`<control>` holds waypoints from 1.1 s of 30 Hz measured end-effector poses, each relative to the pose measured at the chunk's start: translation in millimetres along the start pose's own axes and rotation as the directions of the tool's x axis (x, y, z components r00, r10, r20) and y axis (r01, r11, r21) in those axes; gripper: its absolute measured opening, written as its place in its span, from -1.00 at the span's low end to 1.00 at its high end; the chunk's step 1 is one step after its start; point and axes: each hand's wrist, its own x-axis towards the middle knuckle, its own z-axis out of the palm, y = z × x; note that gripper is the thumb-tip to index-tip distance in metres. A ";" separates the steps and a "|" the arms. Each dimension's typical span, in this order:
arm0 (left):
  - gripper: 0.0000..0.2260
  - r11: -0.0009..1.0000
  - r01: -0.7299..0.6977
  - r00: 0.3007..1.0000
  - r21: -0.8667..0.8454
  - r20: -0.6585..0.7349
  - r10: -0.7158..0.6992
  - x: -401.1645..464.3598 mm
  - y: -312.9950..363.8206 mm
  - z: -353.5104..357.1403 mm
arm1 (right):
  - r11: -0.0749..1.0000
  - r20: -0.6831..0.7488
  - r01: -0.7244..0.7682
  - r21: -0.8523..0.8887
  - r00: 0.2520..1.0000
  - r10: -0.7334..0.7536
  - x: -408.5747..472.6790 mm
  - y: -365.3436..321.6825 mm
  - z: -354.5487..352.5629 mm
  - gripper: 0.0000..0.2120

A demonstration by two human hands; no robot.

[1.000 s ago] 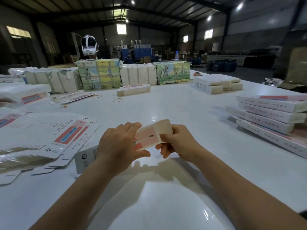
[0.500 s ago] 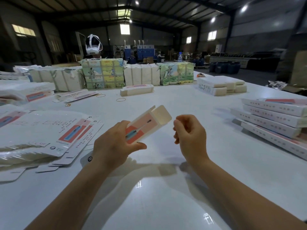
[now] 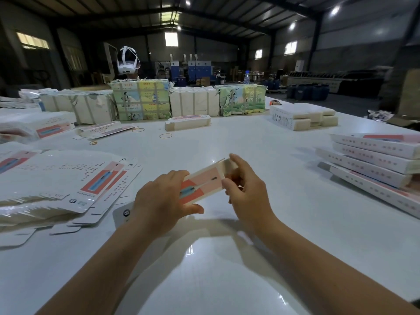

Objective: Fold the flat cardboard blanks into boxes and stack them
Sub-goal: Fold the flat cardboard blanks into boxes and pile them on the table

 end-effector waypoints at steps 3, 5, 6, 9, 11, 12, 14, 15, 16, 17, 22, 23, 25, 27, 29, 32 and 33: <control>-0.33 0.993 -0.043 0.999 0.110 0.010 0.042 -0.9 1.0 -0.1 | 0.995 0.125 -0.090 -0.051 0.988 0.096 1.0 3.3 -0.2 -0.49; -0.33 0.994 -0.029 1.000 0.103 0.013 0.028 -2.1 2.7 -0.5 | 0.995 0.081 -0.075 -0.059 0.994 0.080 1.5 1.3 -0.2 -0.61; -0.34 0.996 -0.021 1.000 0.082 0.006 0.020 -2.7 4.0 -0.7 | 0.998 0.046 -0.056 -0.037 0.997 0.057 1.1 -0.3 0.0 -0.66; -0.35 0.997 -0.025 0.999 0.073 -0.021 0.027 -2.9 8.8 0.5 | 0.995 0.027 -0.079 0.056 0.997 0.078 -0.4 -3.2 1.8 -0.60; -0.35 0.994 -0.023 1.000 0.104 -0.017 0.025 -2.5 11.9 2.5 | 0.989 0.046 -0.116 0.096 0.993 0.112 0.8 -3.2 2.4 -0.56; -0.35 0.993 -0.019 1.000 0.116 -0.012 0.020 -2.2 12.6 3.8 | 0.987 0.054 -0.128 0.102 0.991 0.123 1.6 -3.2 2.0 -0.54; -0.35 0.991 -0.006 1.000 0.131 -0.006 0.007 -1.2 12.6 6.1 | 0.989 0.076 -0.132 0.064 0.989 0.127 2.2 -2.3 1.6 -0.56; -0.36 0.992 0.001 1.000 0.130 -0.004 0.000 -0.7 12.0 6.9 | 0.993 0.075 -0.117 0.013 0.990 0.115 2.2 -3.0 1.9 -0.61; -0.36 0.993 0.009 1.000 0.120 -0.001 -0.009 -0.6 11.2 7.5 | 0.994 0.046 -0.091 -0.066 0.994 0.094 2.6 -3.1 1.4 -0.67; -0.36 0.994 0.020 1.000 0.104 0.003 -0.020 -0.3 10.0 7.7 | 0.986 -0.015 -0.077 -0.146 0.997 0.076 4.0 -2.7 0.2 -0.72; -0.36 0.999 0.031 1.000 0.018 -0.004 -0.030 0.2 7.2 8.2 | 0.868 0.021 -0.416 0.272 0.904 0.426 15.6 2.2 -10.0 -0.25; -0.34 0.999 0.025 1.000 0.020 0.008 -0.025 0.1 8.0 8.6 | 0.722 0.176 -0.515 0.462 0.851 0.495 16.7 1.6 -10.0 -0.34; -0.30 1.000 0.022 0.999 0.006 0.041 -0.023 -0.3 8.8 9.5 | 0.582 0.310 -0.565 0.585 0.819 0.484 16.9 0.9 -8.1 -0.62; -0.26 1.000 0.028 0.998 -0.003 0.062 -0.028 -1.1 9.5 9.5 | 0.732 0.215 -0.461 0.501 0.886 0.411 12.8 1.4 -5.8 -0.77; -0.23 0.999 0.027 0.998 0.036 0.064 -0.029 -1.5 11.0 9.2 | 0.963 0.089 -0.220 0.153 0.974 0.209 6.6 2.0 -3.9 -0.84; -0.23 0.991 0.029 0.998 0.132 0.058 -0.037 -0.9 13.7 10.2 | 0.931 0.128 0.088 -0.355 0.991 -0.045 -1.5 3.7 1.8 -0.74; -0.25 0.990 0.037 0.998 0.136 0.047 -0.043 -0.6 14.0 10.2 | 0.903 0.146 0.136 -0.409 0.986 -0.082 -2.6 4.0 4.5 -0.71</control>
